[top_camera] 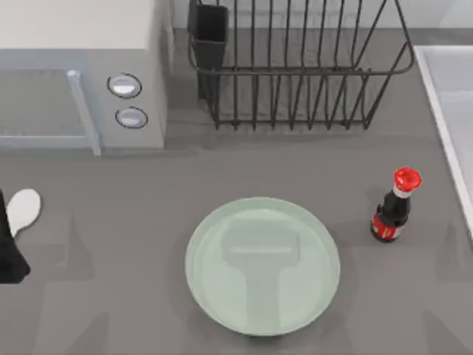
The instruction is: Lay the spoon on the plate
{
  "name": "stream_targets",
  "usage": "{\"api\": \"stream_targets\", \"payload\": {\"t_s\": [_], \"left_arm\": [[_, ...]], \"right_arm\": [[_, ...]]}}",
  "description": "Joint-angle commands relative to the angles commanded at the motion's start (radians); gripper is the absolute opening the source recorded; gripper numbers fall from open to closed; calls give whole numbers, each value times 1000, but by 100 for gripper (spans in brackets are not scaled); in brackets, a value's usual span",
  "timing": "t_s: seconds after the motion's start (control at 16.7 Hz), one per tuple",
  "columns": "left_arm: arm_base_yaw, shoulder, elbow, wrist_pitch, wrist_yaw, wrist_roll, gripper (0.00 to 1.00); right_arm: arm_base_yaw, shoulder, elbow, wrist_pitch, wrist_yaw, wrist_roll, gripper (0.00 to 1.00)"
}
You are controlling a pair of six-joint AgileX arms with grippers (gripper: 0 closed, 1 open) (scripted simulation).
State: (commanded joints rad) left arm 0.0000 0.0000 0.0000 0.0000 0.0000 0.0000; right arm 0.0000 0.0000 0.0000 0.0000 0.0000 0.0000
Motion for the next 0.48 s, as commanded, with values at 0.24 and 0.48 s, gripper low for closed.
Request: {"api": "stream_targets", "payload": {"t_s": [0.24,0.48], "left_arm": [[3,33,29,-28,0,6,100],[14,224,181,-169,1,36,100]], "right_arm": [[0,0,0,0,0,0,100],[0,0,0,0,0,0,100]]}}
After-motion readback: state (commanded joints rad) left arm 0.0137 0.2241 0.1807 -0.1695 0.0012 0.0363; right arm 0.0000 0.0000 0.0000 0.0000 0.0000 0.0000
